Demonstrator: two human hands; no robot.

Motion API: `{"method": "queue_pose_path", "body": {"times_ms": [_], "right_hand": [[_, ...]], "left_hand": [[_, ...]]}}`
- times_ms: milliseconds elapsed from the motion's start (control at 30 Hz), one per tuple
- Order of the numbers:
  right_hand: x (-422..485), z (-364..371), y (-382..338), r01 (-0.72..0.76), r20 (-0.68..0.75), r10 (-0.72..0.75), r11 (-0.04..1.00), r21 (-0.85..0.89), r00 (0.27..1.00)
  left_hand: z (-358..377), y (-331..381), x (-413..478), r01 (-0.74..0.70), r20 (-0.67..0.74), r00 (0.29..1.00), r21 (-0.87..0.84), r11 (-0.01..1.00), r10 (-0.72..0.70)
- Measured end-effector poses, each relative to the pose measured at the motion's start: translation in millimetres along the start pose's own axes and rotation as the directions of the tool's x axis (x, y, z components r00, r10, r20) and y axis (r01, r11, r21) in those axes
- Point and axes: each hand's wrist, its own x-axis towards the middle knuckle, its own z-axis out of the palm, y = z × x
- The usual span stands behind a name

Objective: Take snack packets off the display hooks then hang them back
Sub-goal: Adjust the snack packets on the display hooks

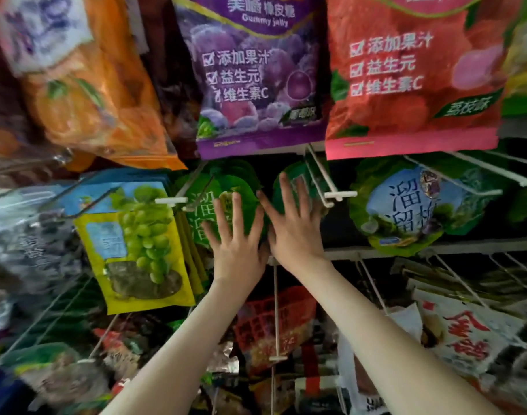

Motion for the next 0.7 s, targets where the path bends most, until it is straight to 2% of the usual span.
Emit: {"method": "queue_pose_path", "body": {"times_ms": [200, 400, 467, 533, 600, 633, 700], "right_hand": [[-4, 1, 8, 0.011, 0.007, -0.011, 0.999, -0.052, 1.000], [-25, -6, 31, -0.117, -0.005, 0.118, 0.987, 0.111, 0.993], [-34, -12, 37, -0.077, -0.008, 0.081, 0.976, 0.202, 0.997], [-43, -19, 42, 0.030, 0.019, -0.037, 0.966, 0.257, 0.999], [-51, -27, 48, 0.095, -0.005, -0.097, 0.957, 0.274, 0.995], [-55, -31, 53, 0.087, -0.048, -0.076, 0.955, 0.283, 0.996], [-63, -37, 68, 0.004, -0.171, 0.054, 0.947, 0.320, 0.984]], "left_hand": [[1, -3, 4, -0.043, -0.007, 0.999, -0.008, 0.999, 0.043], [-3, 4, 2, -0.013, 0.037, 0.999, -0.012, 1.000, 0.014], [-5, 10, -1, -0.006, 0.052, 0.999, 0.012, 1.000, 0.006], [-11, 23, -5, -0.005, 0.059, 0.998, 0.007, 1.000, 0.005], [-17, 44, -14, -0.012, 0.029, 0.999, -0.091, 0.996, 0.014], [-19, 57, -21, -0.024, 0.009, 1.000, -0.174, 0.984, 0.026], [-23, 85, -40, -0.093, -0.015, 0.995, -0.341, 0.935, 0.094]]}}
